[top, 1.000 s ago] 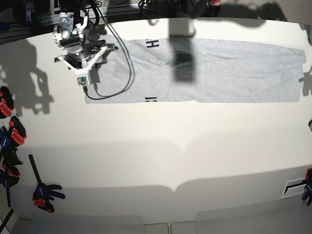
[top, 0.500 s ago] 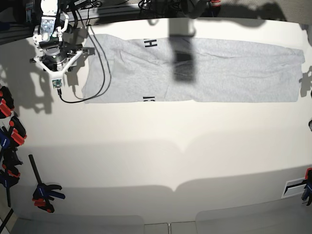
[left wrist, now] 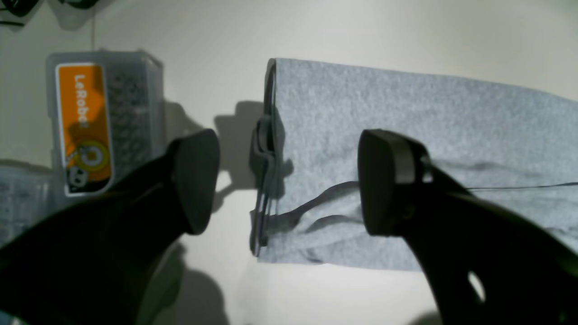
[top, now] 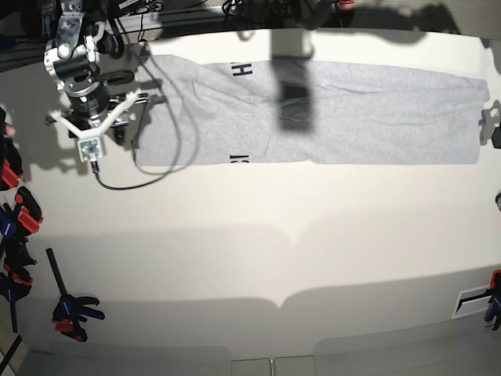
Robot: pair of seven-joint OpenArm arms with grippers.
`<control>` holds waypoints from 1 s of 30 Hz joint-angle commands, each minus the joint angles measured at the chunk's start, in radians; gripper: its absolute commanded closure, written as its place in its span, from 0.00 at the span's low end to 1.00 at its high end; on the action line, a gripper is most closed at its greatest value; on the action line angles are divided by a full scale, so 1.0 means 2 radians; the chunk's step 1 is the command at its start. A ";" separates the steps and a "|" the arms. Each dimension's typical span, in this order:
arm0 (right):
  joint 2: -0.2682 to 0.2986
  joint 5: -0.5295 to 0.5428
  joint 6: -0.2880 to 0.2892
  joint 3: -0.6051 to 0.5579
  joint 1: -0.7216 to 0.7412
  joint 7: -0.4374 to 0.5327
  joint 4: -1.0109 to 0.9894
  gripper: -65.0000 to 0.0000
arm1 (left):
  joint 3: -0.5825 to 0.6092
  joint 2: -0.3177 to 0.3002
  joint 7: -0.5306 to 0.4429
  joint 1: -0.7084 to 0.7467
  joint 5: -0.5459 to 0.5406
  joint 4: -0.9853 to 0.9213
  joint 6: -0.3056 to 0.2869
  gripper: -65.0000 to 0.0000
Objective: Fold the T-shirt properly
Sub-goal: 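Adjust the right gripper's hold on the strip end and smooth it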
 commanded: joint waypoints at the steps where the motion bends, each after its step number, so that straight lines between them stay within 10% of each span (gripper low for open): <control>1: 0.005 0.008 0.004 0.002 0.000 0.010 0.013 0.67 | -0.005 -0.018 -0.012 -0.004 -0.007 0.006 -0.002 0.32; 7: -0.029 0.072 0.055 -0.002 0.000 0.015 -0.005 0.67 | -0.005 -0.023 -0.010 -0.005 -0.007 -0.014 -0.002 0.32; 14: -0.043 0.025 0.061 -0.083 0.016 0.052 -0.131 0.67 | -0.005 -0.037 0.020 -0.004 -0.061 -0.014 -0.002 0.32; 20: -0.041 -0.076 0.017 -0.115 0.043 0.050 -0.239 0.67 | -0.005 -0.046 0.023 -0.004 -0.061 -0.014 -0.002 0.32; 30: 0.047 -0.088 -0.038 -0.115 0.039 0.033 -0.242 0.67 | -0.005 -0.045 0.035 -0.004 -0.099 -0.014 -0.002 0.32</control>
